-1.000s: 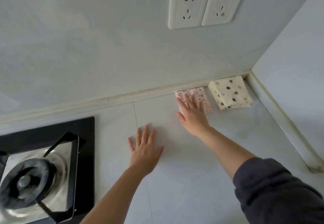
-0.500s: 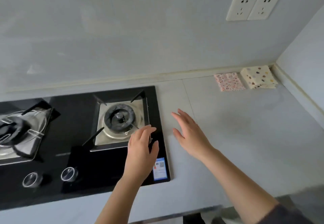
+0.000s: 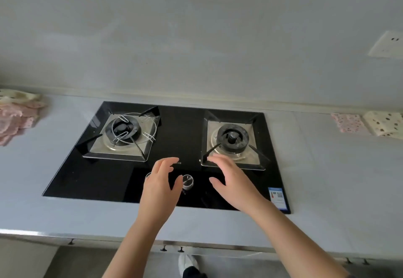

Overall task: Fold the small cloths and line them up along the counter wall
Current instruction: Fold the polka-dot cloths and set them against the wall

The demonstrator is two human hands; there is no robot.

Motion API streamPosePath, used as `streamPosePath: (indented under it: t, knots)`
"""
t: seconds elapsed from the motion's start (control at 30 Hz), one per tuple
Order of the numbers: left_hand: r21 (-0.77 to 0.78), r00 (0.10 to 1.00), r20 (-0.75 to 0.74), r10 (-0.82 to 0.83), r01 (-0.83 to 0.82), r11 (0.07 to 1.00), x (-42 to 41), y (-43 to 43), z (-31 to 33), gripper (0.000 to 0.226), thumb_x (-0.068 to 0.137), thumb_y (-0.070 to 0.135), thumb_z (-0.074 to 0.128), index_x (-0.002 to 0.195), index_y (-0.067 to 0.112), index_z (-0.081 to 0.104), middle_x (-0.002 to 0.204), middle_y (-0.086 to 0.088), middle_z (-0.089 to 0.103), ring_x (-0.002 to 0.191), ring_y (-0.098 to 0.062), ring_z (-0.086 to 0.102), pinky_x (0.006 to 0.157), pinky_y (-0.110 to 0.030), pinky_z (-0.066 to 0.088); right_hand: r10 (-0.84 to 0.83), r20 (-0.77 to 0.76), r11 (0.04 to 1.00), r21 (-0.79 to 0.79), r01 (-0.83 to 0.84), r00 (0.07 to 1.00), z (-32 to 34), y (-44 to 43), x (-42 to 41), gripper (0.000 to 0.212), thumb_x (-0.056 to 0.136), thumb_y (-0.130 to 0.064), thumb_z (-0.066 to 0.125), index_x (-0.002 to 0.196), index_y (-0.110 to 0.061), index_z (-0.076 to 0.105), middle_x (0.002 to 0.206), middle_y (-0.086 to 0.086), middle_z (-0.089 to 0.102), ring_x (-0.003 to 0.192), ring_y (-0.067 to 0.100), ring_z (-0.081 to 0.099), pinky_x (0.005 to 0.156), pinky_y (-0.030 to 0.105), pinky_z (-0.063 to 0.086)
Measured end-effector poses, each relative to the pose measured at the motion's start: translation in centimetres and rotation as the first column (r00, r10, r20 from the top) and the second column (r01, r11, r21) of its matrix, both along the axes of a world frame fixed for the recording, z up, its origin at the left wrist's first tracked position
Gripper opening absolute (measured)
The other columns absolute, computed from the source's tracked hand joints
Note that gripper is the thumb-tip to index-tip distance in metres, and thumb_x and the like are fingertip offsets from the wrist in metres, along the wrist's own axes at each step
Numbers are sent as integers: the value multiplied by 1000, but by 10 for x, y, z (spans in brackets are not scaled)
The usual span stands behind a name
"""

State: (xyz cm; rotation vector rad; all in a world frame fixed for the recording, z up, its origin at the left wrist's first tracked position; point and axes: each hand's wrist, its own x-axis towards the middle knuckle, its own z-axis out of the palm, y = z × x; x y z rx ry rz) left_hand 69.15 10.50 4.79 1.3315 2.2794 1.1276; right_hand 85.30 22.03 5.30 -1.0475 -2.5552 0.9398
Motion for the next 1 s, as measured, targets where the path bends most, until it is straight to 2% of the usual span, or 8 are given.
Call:
streamPosePath:
  t: [0.17,0.33,0.4,0.43,0.53,0.67,0.77,1.0]
  knots:
    - [-26,996,-59,63,-64,998,-97,6,-9,39,87,15,64,123,24,52,115,15,50,84,2,53,89,-46,49,73,-3,997,-25,-73,997,-10,15,-104,51,96,-25,54,143,-29,35,152,-14,25,134,5,36,105,18,30]
    - [-52,989,-122,89,-96,994,-172,-2,-4,37,85,11,66,118,22,57,114,11,53,88,-6,59,91,-50,48,147,-1,988,-42,-147,989,-4,30,-185,50,95,-22,55,142,-25,38,150,-10,29,120,13,51,97,18,38]
    - [-60,952,-129,279,-288,956,-285,-36,7,35,85,11,66,117,20,58,110,12,51,87,-5,58,90,-48,49,284,20,957,-74,-282,959,1,24,-325,50,94,-21,56,140,-24,39,146,-10,33,103,10,59,93,24,44]
    - [-55,947,-129,295,-304,951,-290,-35,5,34,86,11,65,117,20,57,111,11,51,90,-5,57,90,-47,48,294,32,953,-90,-290,955,4,23,-328,49,93,-20,57,139,-24,40,145,-10,36,100,6,58,95,24,42]
    - [-119,944,-129,303,-319,940,-322,-43,-2,32,87,13,64,117,21,57,117,6,54,97,-11,59,91,-43,48,333,31,942,-61,-331,942,-2,20,-371,48,93,-19,56,139,-24,41,145,-7,38,122,10,48,108,29,34]
    - [-163,933,-242,265,-309,937,-423,-59,-17,32,83,9,68,114,14,61,117,-2,60,88,-22,65,87,-47,49,415,95,909,-75,-409,905,-12,0,-471,50,93,-18,53,141,-22,38,148,-5,33,119,13,48,104,36,40]
    - [-194,912,-335,236,-312,930,-512,-59,-23,29,79,6,71,108,10,66,117,-9,63,85,-31,65,77,-41,49,415,121,910,-71,-410,902,-25,-10,-546,50,94,-16,49,142,-22,37,148,-4,32,128,18,43,103,36,40]
    - [-121,890,-387,239,-306,944,-691,-41,-38,24,78,0,66,101,6,68,104,-14,64,89,-34,60,71,-39,49,252,118,967,-80,-244,961,-43,-34,-716,44,92,-19,51,136,-18,44,136,5,45,121,24,49,96,39,44]
